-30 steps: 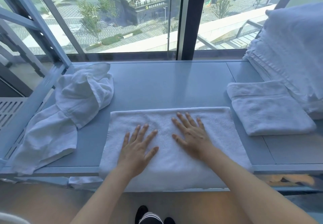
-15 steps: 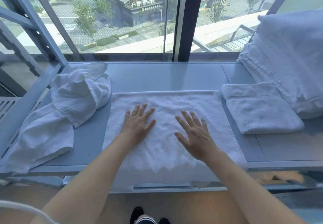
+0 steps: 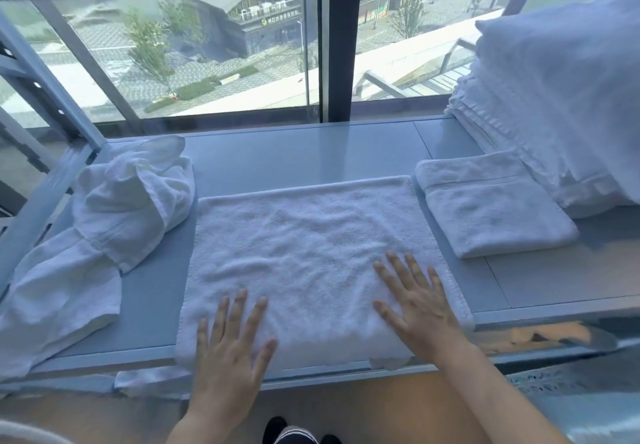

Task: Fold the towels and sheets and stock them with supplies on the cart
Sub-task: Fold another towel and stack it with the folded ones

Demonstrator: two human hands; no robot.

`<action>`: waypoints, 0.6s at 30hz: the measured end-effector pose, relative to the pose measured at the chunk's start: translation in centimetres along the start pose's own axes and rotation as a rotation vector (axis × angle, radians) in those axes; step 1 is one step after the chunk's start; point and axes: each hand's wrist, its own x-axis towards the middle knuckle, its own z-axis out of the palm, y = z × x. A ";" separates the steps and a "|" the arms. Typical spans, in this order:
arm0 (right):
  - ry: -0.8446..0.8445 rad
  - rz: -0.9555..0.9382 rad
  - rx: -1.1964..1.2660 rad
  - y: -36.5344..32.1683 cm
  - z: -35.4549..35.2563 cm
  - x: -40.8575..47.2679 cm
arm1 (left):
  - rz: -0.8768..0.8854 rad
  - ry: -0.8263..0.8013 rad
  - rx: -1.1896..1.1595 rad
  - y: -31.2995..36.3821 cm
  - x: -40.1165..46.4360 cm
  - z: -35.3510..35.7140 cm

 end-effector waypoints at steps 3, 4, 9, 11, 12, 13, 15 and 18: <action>-0.003 -0.010 0.007 0.3 -0.2 1.2 | 0.014 0.003 0.012 -1.1 2.2 0.0; -0.004 -0.011 0.014 0.4 -0.3 1.9 | 0.020 -0.005 0.019 -1.5 3.3 -0.1; 0.007 0.024 0.028 0.6 -1.4 7.8 | 0.019 -0.048 0.041 -2.1 10.4 -1.5; 0.008 0.038 0.019 0.8 -2.0 11.0 | 0.011 -0.062 0.057 -2.1 13.5 -2.0; 0.005 0.039 0.018 1.0 -2.4 12.4 | 0.011 -0.065 0.061 -2.2 15.0 -2.2; 0.001 0.038 0.016 1.1 -2.7 13.7 | 0.012 -0.065 0.062 -2.3 16.3 -2.3; -0.009 0.036 0.013 1.2 -3.1 15.6 | 0.018 -0.063 0.059 -2.5 18.5 -2.6; -0.009 0.058 0.005 1.0 -3.7 16.7 | 0.011 -0.095 0.088 -1.9 19.8 -3.1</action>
